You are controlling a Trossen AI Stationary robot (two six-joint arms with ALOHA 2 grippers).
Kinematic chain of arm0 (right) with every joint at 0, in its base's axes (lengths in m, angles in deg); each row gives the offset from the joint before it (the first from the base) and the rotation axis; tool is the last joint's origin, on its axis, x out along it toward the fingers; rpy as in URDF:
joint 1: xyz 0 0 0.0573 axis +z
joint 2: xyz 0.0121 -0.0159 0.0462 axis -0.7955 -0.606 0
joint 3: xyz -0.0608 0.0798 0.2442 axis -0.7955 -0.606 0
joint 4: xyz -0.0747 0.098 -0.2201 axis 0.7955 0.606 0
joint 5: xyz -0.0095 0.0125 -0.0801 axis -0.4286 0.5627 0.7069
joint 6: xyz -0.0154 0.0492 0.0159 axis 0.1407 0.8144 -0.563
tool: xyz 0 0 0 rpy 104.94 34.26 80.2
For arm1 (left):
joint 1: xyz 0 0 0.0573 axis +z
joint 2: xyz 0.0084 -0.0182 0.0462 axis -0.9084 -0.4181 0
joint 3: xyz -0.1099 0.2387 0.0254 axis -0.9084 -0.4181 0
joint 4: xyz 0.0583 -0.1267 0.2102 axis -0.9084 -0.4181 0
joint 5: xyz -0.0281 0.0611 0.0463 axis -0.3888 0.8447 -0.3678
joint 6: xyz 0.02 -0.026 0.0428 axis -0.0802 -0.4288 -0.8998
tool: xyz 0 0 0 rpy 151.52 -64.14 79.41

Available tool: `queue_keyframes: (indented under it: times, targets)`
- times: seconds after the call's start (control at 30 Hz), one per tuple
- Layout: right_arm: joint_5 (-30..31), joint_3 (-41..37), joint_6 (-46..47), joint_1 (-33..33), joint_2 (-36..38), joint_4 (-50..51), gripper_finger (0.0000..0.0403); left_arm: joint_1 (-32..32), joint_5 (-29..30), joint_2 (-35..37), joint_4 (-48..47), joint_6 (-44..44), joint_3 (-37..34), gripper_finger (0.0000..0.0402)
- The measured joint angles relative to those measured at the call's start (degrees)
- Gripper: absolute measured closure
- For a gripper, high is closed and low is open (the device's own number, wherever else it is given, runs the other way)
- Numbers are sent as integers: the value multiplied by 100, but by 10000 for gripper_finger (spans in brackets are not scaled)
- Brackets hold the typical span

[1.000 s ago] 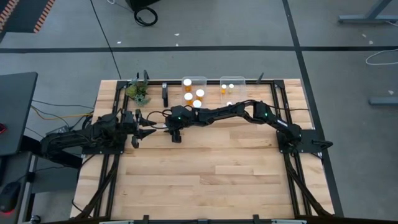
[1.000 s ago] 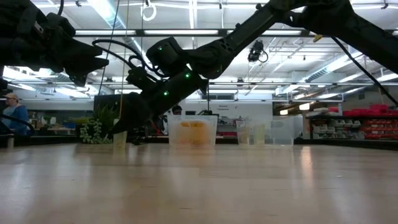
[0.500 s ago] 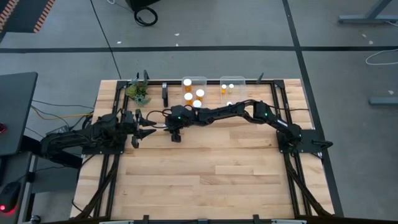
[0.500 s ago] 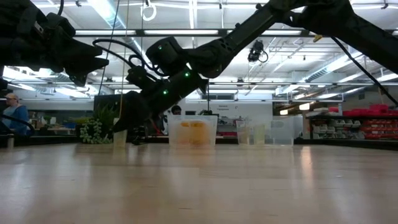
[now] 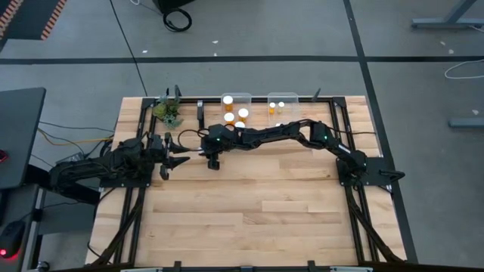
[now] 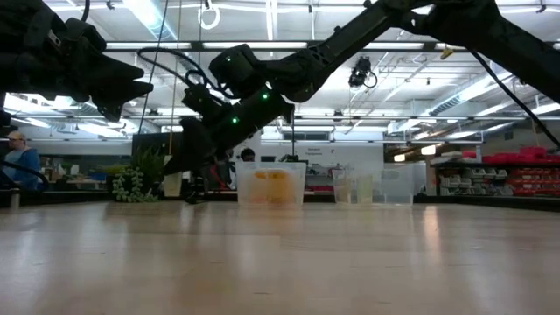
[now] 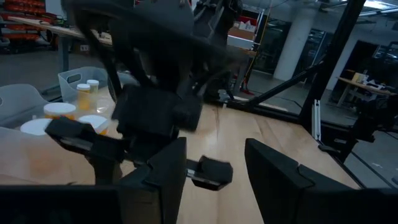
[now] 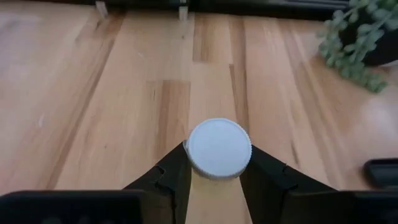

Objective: Pick and place medicine bottles into bin by pill shape (circle, oval)
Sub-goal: Put the small yellow pill bottle into the right transparent bin

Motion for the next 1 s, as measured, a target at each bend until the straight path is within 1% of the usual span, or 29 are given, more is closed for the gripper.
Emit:
queue_keyframes:
  times: [0.2,0.27,0.3,0.67,1.0]
  targets:
    - [19,11,47,-68,188,100,273,0,-1,1,6,0,1,230]
    - [54,-8,49,-114,307,361,273,0,2,1,3,0,1,230]
    - [110,-2,29,-128,334,296,273,0,-3,0,2,0,0,230]
    - [564,0,-86,-259,1002,1166,273,0,0,-29,4,0,1,230]
    - [730,-2,-90,-402,1337,1538,273,0,-2,-25,8,-2,0,230]
